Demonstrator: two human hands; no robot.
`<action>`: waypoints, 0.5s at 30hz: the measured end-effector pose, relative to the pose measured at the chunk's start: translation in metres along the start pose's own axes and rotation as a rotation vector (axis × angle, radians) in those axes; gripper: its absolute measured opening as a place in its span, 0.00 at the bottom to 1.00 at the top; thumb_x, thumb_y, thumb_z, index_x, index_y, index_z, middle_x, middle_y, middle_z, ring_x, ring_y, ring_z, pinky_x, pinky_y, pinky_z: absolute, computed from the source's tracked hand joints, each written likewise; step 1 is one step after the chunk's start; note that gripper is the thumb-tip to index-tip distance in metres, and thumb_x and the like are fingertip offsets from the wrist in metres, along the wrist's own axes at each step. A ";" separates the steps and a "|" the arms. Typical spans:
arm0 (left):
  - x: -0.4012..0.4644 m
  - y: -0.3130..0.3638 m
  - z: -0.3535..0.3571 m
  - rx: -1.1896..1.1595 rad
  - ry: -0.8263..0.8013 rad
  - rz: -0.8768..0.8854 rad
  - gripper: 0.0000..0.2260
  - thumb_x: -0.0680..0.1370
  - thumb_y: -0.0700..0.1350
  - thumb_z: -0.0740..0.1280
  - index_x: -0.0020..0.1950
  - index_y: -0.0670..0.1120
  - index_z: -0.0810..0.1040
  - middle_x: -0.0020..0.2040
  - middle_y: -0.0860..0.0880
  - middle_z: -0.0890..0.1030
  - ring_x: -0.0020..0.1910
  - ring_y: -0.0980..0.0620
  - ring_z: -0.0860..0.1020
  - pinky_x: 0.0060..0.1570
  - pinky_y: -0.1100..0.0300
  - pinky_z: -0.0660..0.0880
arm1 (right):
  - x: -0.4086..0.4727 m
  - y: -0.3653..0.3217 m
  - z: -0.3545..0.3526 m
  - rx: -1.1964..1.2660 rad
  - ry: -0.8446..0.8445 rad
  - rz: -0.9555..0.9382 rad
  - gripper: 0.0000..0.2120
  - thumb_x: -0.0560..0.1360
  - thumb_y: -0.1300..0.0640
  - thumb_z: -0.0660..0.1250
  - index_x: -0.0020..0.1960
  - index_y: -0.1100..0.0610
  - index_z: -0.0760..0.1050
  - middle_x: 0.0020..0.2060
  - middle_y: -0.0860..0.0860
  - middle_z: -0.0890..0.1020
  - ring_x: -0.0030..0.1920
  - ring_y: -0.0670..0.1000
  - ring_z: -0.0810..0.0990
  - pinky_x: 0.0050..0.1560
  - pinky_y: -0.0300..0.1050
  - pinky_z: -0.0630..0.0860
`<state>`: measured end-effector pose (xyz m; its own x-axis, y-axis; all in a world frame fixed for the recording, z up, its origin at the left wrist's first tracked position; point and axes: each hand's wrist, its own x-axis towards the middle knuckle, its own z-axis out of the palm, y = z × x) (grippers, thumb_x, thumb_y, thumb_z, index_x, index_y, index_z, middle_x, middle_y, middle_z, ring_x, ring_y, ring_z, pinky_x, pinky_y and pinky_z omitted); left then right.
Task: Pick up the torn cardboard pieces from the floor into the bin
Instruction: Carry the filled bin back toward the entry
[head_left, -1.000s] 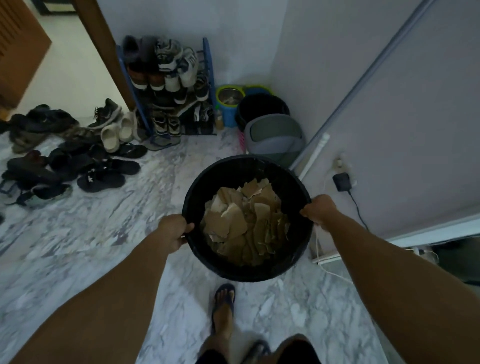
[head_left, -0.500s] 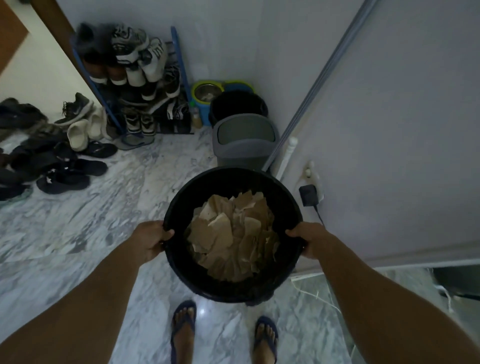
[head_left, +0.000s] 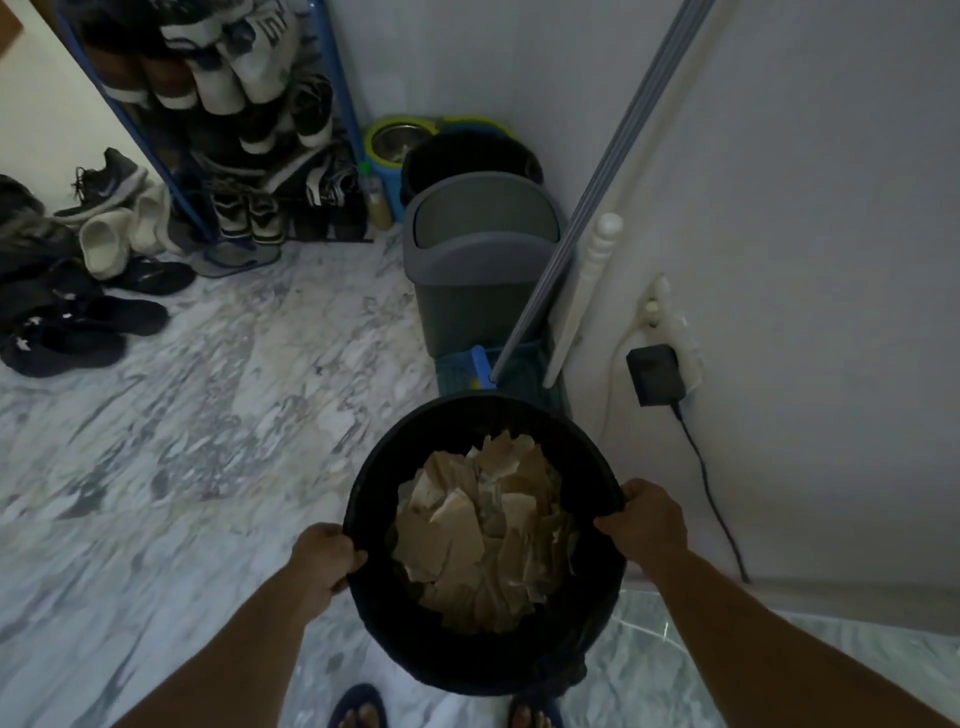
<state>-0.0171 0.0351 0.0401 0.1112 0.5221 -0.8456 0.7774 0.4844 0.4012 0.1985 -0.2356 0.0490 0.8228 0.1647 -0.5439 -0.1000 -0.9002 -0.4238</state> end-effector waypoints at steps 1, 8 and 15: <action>0.009 -0.006 0.006 0.000 -0.007 0.005 0.08 0.75 0.26 0.64 0.43 0.38 0.74 0.51 0.36 0.77 0.47 0.39 0.77 0.45 0.50 0.75 | 0.007 0.007 0.008 -0.013 0.002 -0.005 0.11 0.69 0.59 0.76 0.46 0.60 0.76 0.38 0.55 0.80 0.39 0.53 0.77 0.33 0.38 0.67; 0.075 -0.033 0.048 0.047 0.054 0.109 0.10 0.71 0.25 0.67 0.43 0.39 0.74 0.49 0.36 0.78 0.49 0.37 0.78 0.46 0.48 0.78 | 0.055 0.047 0.061 -0.141 0.008 0.037 0.13 0.71 0.54 0.74 0.49 0.63 0.79 0.44 0.58 0.83 0.48 0.59 0.83 0.40 0.39 0.70; 0.101 -0.026 0.070 0.154 0.134 0.204 0.10 0.70 0.29 0.71 0.44 0.41 0.75 0.42 0.43 0.78 0.41 0.45 0.77 0.42 0.51 0.79 | 0.088 0.047 0.072 -0.176 0.055 0.044 0.12 0.73 0.54 0.73 0.41 0.61 0.75 0.33 0.52 0.73 0.42 0.57 0.80 0.39 0.40 0.68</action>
<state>0.0174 0.0264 -0.0801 0.2005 0.6909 -0.6946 0.8334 0.2524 0.4916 0.2258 -0.2341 -0.0707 0.8494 0.1055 -0.5171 -0.0413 -0.9635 -0.2644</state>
